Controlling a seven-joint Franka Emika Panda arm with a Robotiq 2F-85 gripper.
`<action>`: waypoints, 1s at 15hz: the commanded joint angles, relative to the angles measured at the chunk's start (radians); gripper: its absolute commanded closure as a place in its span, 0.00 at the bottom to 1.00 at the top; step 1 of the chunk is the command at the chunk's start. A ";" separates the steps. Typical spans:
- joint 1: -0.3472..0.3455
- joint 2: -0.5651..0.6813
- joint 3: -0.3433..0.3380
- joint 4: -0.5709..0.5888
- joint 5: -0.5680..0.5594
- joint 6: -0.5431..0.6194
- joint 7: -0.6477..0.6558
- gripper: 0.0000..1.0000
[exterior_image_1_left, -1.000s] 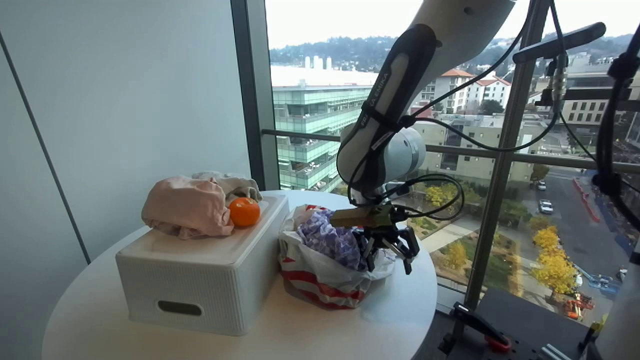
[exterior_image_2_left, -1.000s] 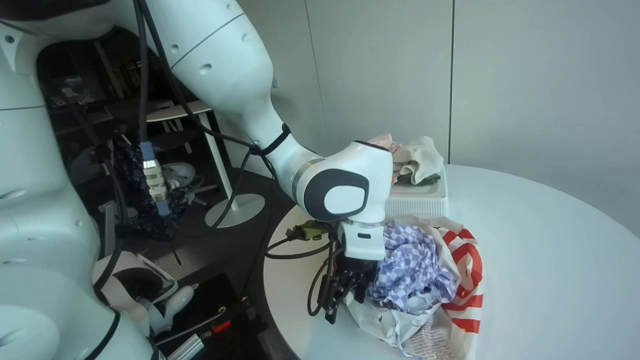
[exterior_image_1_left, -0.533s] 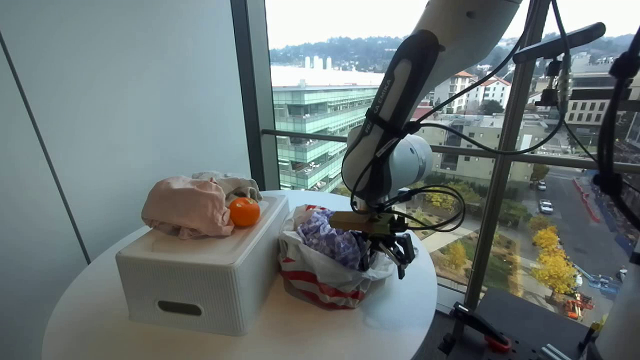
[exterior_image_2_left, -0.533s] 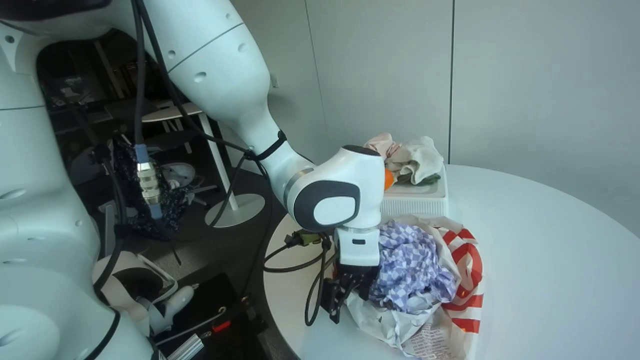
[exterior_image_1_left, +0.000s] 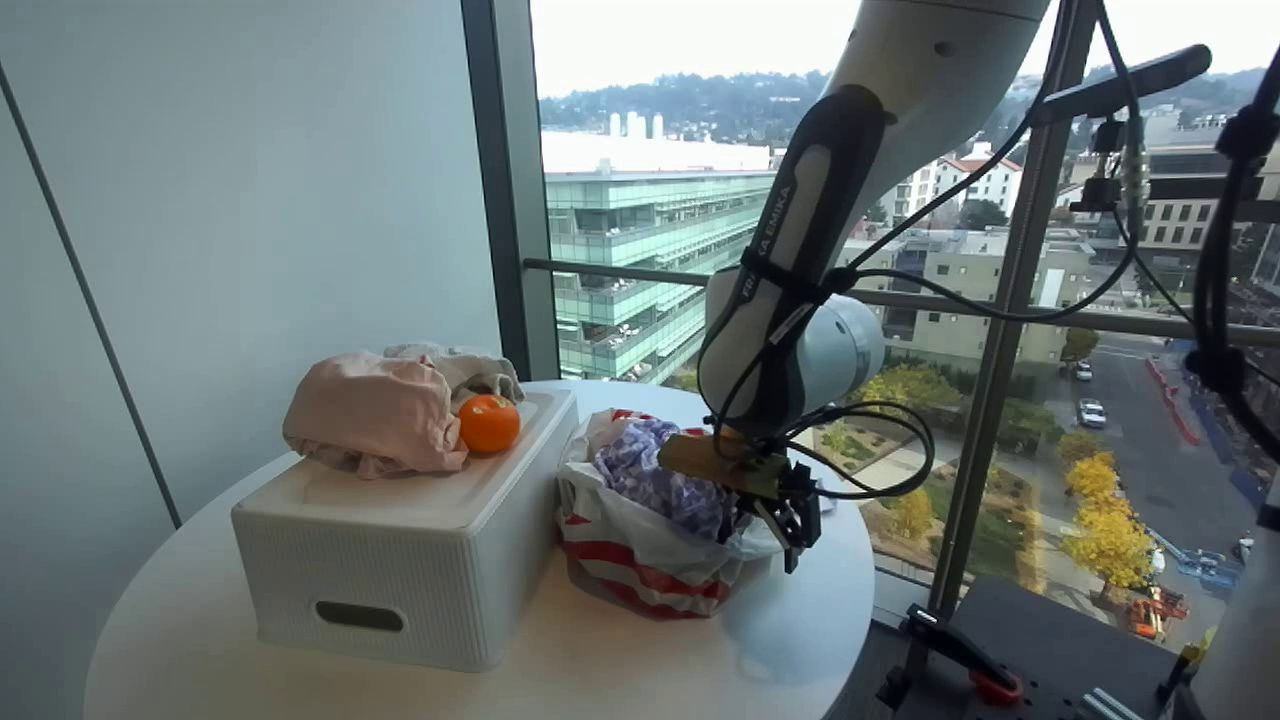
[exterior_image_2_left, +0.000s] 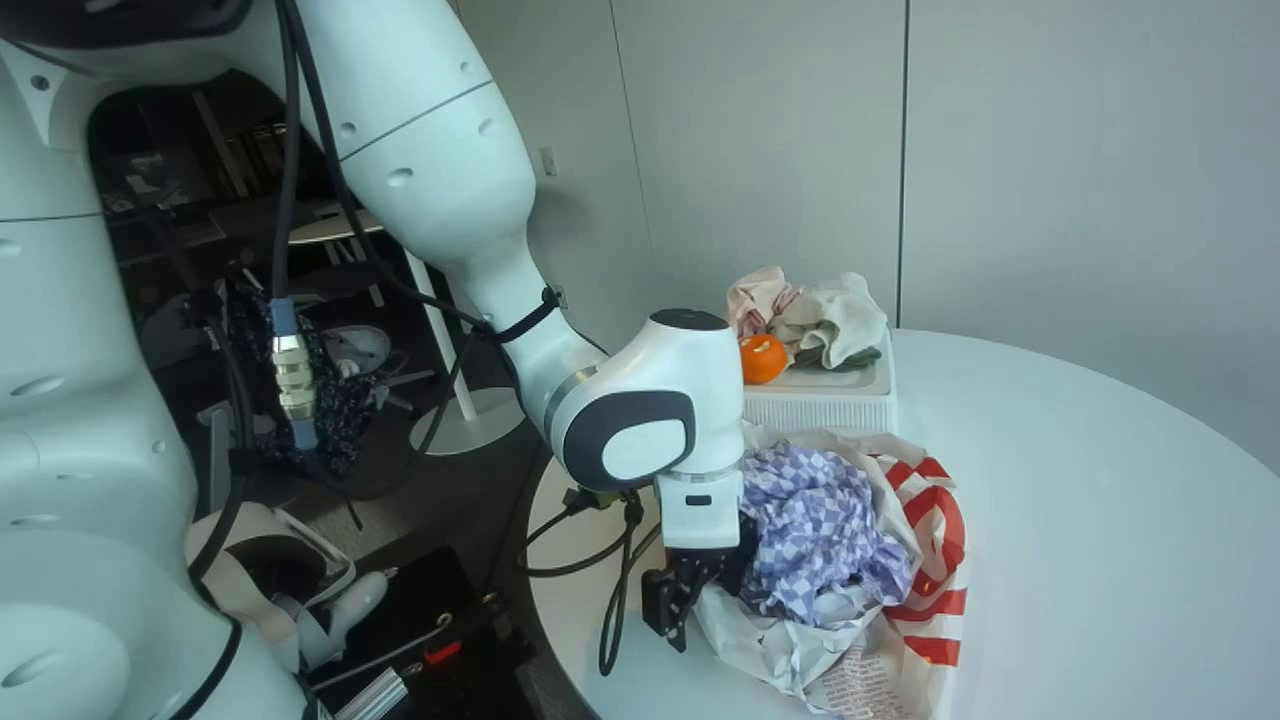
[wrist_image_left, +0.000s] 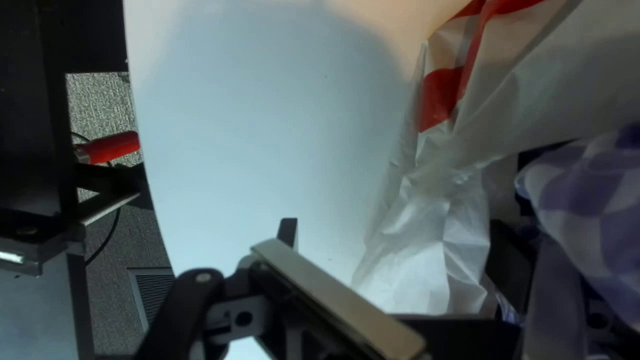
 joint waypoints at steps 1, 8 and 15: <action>0.039 -0.012 -0.040 -0.027 -0.025 0.066 0.042 0.38; 0.088 -0.018 -0.122 -0.018 -0.128 0.049 0.117 0.91; 0.098 -0.044 -0.130 -0.001 -0.163 -0.003 0.133 0.98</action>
